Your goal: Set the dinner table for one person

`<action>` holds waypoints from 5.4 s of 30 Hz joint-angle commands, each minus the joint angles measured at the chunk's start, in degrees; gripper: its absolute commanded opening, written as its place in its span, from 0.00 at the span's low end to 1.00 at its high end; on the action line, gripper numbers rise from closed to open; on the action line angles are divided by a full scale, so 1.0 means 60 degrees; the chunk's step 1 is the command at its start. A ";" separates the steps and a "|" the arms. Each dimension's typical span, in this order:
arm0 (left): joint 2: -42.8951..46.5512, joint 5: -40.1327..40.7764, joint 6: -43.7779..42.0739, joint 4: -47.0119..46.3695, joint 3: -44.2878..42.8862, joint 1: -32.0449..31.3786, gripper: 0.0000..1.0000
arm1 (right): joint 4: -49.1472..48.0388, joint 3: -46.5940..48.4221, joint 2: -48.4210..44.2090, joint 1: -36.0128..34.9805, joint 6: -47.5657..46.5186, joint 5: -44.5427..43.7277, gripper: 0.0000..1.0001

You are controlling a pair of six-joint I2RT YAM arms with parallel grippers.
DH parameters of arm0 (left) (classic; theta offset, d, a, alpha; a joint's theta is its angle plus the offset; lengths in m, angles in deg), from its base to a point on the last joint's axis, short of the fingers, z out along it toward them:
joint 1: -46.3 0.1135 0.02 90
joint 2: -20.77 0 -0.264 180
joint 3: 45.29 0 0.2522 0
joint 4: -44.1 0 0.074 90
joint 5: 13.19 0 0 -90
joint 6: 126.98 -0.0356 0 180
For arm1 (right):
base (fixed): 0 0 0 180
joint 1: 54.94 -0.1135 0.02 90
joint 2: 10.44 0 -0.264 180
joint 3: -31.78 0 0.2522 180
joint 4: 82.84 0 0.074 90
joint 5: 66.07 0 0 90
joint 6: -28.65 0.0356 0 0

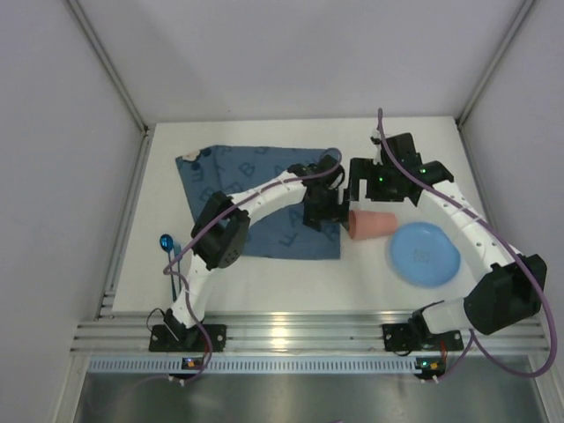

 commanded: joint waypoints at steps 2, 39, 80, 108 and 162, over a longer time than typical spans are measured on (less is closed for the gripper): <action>0.0109 -0.1142 0.1093 0.0522 -0.0878 -0.0238 0.99 | 0.0359 0.0082 -0.0418 0.0159 -0.0070 -0.0280 1.00; 0.5326 0.2082 -0.0898 -0.1089 0.8321 0.5168 0.97 | -0.1514 -0.0739 0.4282 0.0159 0.0487 0.1786 1.00; 0.6423 0.2345 -0.1456 0.0374 0.8161 0.6135 0.00 | -0.0932 -0.1033 0.3610 0.2928 0.0385 0.0628 0.03; 0.6805 0.0864 -0.1997 0.0140 0.7545 0.6105 0.98 | 0.1839 0.1385 0.1574 0.9034 0.2479 -0.0470 1.00; 0.6541 0.0850 -0.2861 -0.0401 0.8336 0.5900 0.98 | -0.7561 -0.4034 0.1427 0.9607 0.2978 0.1375 0.41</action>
